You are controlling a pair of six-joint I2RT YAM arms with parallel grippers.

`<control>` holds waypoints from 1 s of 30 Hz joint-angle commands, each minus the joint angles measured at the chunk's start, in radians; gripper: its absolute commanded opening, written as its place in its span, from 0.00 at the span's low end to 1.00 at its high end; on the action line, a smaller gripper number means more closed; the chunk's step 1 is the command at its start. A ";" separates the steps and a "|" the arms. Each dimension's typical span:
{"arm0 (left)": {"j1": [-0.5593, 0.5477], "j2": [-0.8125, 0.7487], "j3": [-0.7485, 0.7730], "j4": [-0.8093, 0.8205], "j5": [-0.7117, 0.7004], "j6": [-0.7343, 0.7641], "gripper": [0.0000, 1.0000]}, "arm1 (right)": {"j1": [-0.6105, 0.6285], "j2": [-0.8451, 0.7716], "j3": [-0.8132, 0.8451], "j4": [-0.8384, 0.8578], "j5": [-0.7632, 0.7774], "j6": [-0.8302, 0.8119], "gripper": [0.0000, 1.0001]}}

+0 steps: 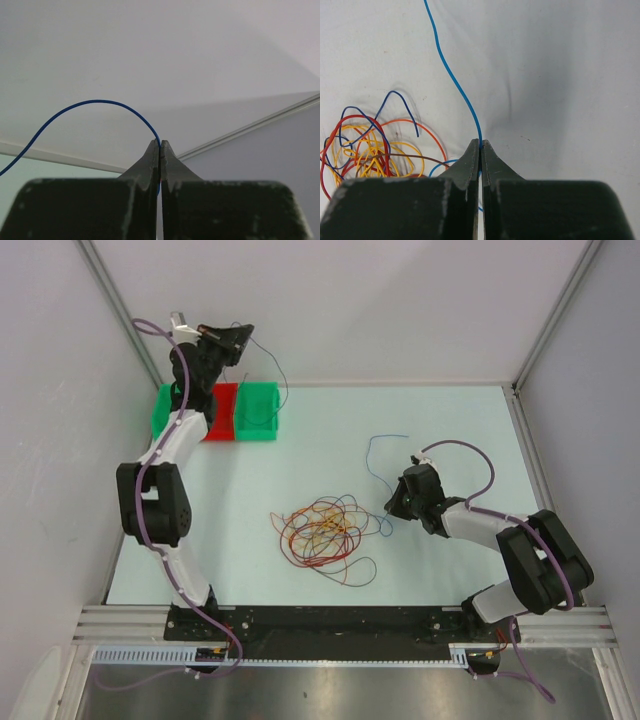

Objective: Untangle the cables
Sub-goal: Place the cable in the bin.

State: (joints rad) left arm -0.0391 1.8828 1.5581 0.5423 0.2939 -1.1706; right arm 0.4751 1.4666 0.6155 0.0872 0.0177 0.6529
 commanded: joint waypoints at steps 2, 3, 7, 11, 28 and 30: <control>-0.010 -0.076 0.048 0.036 -0.007 0.003 0.00 | -0.006 -0.008 0.000 0.028 -0.001 -0.016 0.00; -0.013 -0.080 0.049 0.036 -0.007 0.003 0.00 | -0.006 -0.006 0.000 0.028 -0.001 -0.016 0.00; -0.016 -0.085 0.060 0.025 -0.010 0.015 0.00 | -0.006 -0.008 -0.002 0.029 -0.004 -0.016 0.00; -0.016 -0.076 0.059 0.016 -0.013 0.019 0.00 | -0.009 -0.006 -0.002 0.029 -0.004 -0.016 0.00; -0.016 0.007 0.020 0.051 -0.019 0.028 0.00 | -0.013 -0.003 0.000 0.034 -0.005 -0.016 0.00; -0.013 0.015 0.022 0.054 -0.024 0.026 0.00 | -0.015 -0.002 -0.002 0.034 -0.007 -0.018 0.00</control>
State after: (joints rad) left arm -0.0502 1.8767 1.5688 0.5465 0.2832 -1.1679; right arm 0.4667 1.4666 0.6155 0.0879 0.0120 0.6525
